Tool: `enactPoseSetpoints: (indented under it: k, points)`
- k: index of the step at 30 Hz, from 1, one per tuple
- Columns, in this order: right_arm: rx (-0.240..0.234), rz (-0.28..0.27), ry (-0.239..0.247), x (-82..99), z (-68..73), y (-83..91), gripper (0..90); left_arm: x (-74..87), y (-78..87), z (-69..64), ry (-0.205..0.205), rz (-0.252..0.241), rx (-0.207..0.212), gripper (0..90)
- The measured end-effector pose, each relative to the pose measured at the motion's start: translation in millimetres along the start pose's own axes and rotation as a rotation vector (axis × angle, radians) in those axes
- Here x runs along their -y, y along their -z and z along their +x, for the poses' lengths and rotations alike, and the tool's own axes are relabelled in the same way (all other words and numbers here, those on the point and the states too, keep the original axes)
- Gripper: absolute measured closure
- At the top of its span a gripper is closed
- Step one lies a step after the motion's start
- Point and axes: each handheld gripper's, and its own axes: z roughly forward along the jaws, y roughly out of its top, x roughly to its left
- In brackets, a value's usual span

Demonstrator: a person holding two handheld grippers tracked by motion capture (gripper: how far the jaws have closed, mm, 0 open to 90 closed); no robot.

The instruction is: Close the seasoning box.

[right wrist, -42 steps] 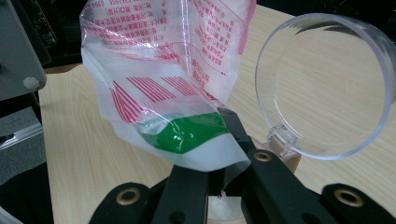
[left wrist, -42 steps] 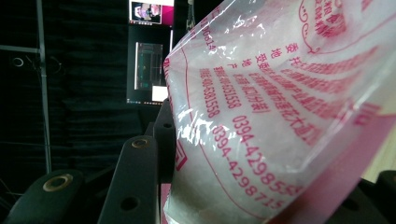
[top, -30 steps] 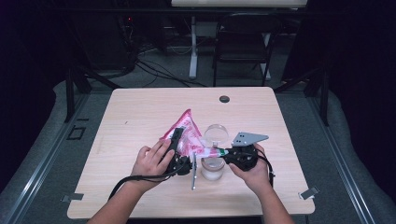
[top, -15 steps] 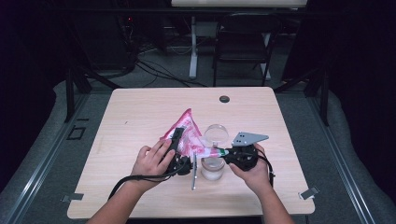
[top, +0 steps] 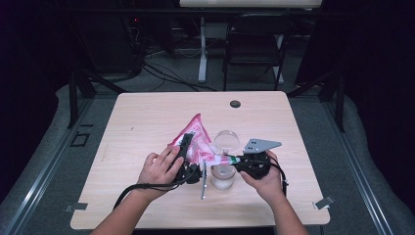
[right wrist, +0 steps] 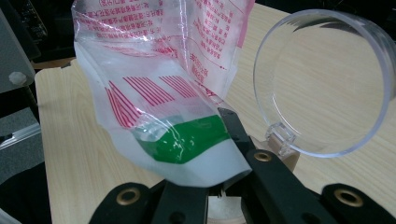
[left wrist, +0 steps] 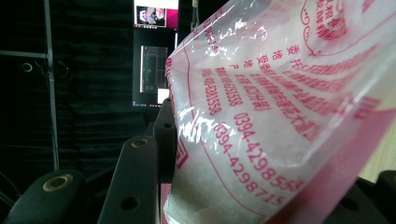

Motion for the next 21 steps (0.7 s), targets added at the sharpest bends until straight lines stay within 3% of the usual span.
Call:
enactPoseSetpoints:
  k: [21]
  points:
    - [0.002, 0.000, -0.002, 0.4, -0.3, -0.2, 89.7, -1.6, 1.5, 2.2, -0.001, 0.003, 0.000, 61.7]
